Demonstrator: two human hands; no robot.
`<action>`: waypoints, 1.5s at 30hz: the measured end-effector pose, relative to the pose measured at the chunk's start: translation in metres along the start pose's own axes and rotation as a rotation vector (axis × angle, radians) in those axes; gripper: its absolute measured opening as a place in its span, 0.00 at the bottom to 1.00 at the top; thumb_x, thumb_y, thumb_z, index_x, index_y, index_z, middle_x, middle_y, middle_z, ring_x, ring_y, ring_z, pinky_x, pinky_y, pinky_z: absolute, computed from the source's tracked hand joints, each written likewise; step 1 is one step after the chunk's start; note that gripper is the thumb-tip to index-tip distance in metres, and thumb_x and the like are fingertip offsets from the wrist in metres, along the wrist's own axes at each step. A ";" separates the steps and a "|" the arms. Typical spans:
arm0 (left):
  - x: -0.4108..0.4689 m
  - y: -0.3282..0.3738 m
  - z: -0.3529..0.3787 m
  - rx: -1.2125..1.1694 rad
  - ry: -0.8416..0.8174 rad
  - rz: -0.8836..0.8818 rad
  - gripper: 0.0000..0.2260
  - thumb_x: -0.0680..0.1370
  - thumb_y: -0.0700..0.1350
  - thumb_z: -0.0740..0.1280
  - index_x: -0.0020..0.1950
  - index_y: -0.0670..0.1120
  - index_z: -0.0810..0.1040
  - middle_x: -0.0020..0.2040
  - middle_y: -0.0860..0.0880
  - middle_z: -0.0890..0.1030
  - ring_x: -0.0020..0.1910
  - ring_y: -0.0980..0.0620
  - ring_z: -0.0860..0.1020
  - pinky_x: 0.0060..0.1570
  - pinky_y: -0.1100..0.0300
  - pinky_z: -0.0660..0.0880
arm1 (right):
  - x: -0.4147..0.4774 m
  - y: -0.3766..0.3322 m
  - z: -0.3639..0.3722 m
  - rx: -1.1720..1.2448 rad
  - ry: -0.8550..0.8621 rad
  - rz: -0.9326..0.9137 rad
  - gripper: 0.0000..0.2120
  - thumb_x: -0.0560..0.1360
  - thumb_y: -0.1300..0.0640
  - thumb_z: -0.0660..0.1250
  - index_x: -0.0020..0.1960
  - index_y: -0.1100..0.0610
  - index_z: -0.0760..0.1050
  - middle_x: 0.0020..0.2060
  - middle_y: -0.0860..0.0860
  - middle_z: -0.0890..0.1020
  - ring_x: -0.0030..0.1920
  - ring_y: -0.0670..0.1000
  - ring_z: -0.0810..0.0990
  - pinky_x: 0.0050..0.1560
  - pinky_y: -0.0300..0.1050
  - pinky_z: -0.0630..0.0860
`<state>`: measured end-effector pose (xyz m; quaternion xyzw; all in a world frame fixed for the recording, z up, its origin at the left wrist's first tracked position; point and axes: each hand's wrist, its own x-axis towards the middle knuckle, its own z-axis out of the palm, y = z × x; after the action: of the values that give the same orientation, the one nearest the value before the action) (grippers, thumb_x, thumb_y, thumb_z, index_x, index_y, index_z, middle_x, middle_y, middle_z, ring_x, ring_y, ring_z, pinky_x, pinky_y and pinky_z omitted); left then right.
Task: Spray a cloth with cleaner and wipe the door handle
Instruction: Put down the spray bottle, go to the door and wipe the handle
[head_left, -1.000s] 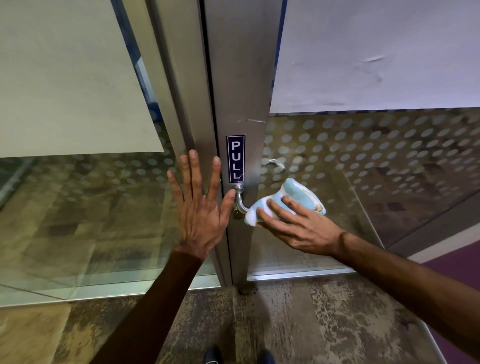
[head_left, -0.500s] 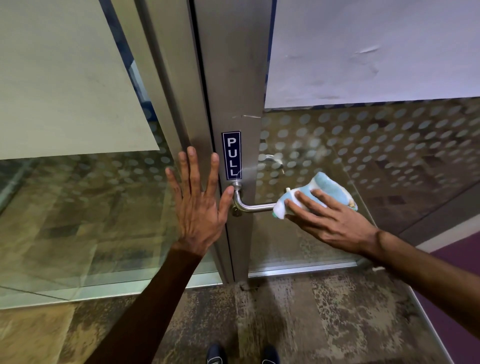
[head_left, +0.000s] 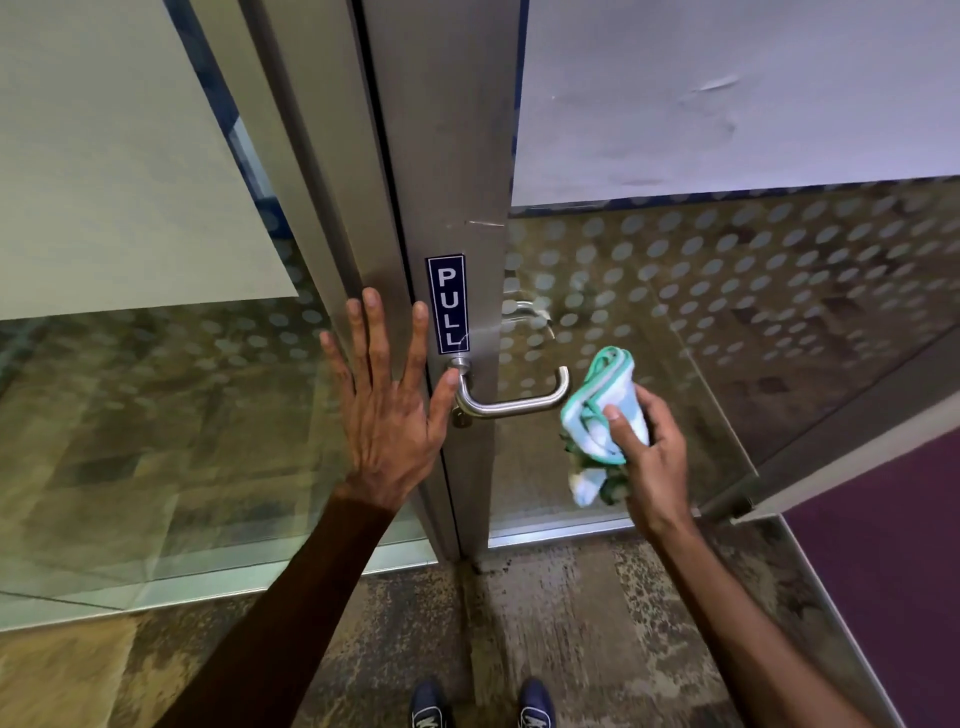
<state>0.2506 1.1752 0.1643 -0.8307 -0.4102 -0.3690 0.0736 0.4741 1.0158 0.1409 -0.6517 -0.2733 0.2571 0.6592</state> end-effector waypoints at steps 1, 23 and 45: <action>0.000 0.000 -0.001 0.001 0.000 0.006 0.30 0.86 0.63 0.47 0.83 0.54 0.39 0.82 0.49 0.28 0.82 0.47 0.33 0.80 0.34 0.41 | 0.001 0.001 0.008 0.014 -0.011 -0.003 0.19 0.78 0.54 0.73 0.67 0.55 0.77 0.57 0.51 0.85 0.54 0.52 0.84 0.55 0.50 0.81; -0.001 -0.014 -0.006 0.008 -0.058 0.093 0.29 0.86 0.63 0.48 0.84 0.50 0.48 0.82 0.50 0.30 0.83 0.47 0.34 0.80 0.34 0.41 | -0.003 -0.007 0.101 0.183 0.432 0.086 0.11 0.76 0.60 0.76 0.45 0.53 0.73 0.41 0.54 0.82 0.40 0.51 0.81 0.42 0.52 0.82; 0.009 -0.033 -0.010 -0.081 -0.053 0.207 0.30 0.86 0.62 0.47 0.84 0.49 0.49 0.83 0.52 0.32 0.83 0.48 0.35 0.81 0.38 0.39 | -0.070 0.001 0.189 0.024 0.623 -0.005 0.13 0.75 0.53 0.77 0.52 0.54 0.74 0.48 0.51 0.75 0.50 0.52 0.77 0.56 0.60 0.77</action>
<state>0.2240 1.1976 0.1716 -0.8804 -0.3087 -0.3537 0.0666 0.2924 1.1033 0.1382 -0.6907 -0.0568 0.0465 0.7194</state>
